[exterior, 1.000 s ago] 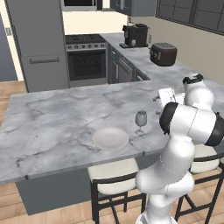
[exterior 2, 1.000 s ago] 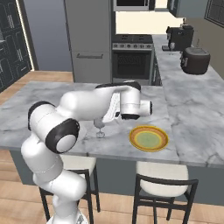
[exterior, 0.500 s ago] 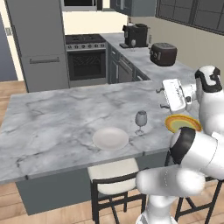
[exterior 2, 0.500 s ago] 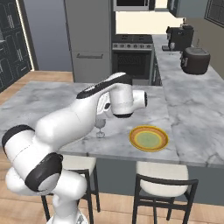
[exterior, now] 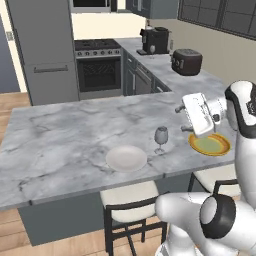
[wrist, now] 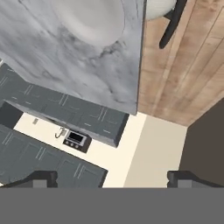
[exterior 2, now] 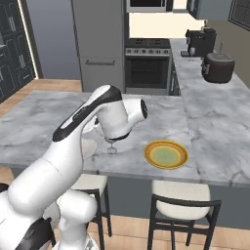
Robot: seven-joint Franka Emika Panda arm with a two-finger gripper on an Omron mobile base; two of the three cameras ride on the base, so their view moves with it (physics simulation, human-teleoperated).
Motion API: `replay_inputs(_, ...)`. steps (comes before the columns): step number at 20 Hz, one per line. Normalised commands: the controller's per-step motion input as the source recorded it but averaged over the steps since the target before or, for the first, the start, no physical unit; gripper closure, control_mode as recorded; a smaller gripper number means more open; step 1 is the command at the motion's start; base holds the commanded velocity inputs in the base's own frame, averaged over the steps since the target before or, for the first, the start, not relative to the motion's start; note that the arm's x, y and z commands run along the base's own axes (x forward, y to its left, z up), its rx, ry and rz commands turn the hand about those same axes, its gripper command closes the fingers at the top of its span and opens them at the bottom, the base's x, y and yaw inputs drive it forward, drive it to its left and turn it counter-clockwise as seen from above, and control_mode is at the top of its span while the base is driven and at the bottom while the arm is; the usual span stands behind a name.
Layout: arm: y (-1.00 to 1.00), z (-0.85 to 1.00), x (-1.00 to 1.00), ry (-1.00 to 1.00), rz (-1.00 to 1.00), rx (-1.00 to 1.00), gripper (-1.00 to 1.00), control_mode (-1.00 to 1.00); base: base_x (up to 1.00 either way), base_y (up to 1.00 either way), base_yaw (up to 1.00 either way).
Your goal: Retrieve the wine glasses from the counter and place one next to each plate.
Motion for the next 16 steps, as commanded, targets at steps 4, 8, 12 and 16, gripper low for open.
replay_inputs(4, 0.02, 0.28, -0.73, 0.0, 0.0, 0.08, -1.0, -1.0, 0.0, 0.0, 0.0)
replay_inputs(8, 0.0, 0.77, -0.57, -0.03, 0.0, 0.15, -1.0, -1.0, 0.0, 0.0, 0.0)
replay_inputs(12, 0.01, 0.8, -0.62, 0.0, 0.05, 0.25, -1.0, -1.0, 0.0, 0.0, 0.0)
replay_inputs(16, 0.03, 0.18, -0.15, 0.0, 0.01, 0.07, -1.0, 1.0, -0.59, 0.46, 0.04)
